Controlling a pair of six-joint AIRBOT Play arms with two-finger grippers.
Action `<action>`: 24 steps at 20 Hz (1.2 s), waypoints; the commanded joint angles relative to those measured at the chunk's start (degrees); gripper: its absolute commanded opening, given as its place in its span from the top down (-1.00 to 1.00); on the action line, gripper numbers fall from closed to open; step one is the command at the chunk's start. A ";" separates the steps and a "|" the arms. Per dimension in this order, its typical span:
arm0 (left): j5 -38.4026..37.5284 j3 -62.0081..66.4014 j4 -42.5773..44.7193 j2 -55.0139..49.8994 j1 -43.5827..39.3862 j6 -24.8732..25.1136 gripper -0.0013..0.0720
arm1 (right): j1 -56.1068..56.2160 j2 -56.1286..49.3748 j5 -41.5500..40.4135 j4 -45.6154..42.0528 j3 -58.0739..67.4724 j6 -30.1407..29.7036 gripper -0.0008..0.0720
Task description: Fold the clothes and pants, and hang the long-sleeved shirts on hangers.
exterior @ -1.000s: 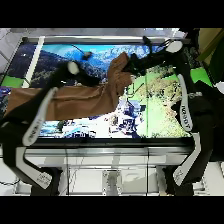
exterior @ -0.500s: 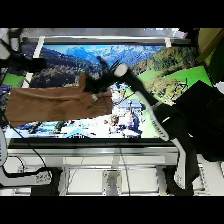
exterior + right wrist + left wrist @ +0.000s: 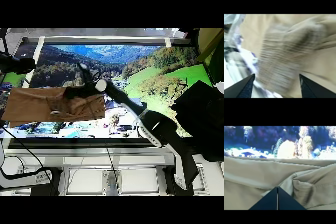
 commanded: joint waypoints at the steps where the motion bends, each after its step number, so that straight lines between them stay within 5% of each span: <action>1: -0.04 -0.02 0.09 0.04 0.13 -0.02 0.94 | -7.82 4.22 15.17 -13.86 0.02 -0.59 -0.68; 4: -0.04 -0.02 0.09 0.04 0.13 -0.04 0.94 | -16.46 4.85 24.57 -16.70 -2.73 1.84 -0.69; 7: -0.04 -0.02 -0.72 0.04 0.09 -0.04 0.94 | -21.14 2.93 23.02 -8.57 -10.01 6.73 -0.74; 12: -0.07 -0.02 -0.76 0.04 0.09 -0.04 0.94 | -21.40 -5.55 19.37 13.42 -11.08 3.19 -0.94; 18: -0.07 -0.02 -0.76 0.04 0.09 -0.04 0.94 | -16.06 -7.65 11.76 18.08 -11.02 0.96 -0.93; 22: -0.07 -0.02 -0.74 0.04 0.09 -0.02 0.94 | -13.03 -7.65 9.99 18.78 -11.02 0.83 -0.88; 23: -0.07 -0.02 -0.74 0.04 0.09 -0.02 0.94 | -12.52 -7.65 9.99 18.75 -11.02 0.81 -0.79; 24: -0.07 -0.02 -0.74 0.04 0.09 -0.02 0.94 | -12.20 -7.65 9.99 18.84 -11.02 0.81 -0.42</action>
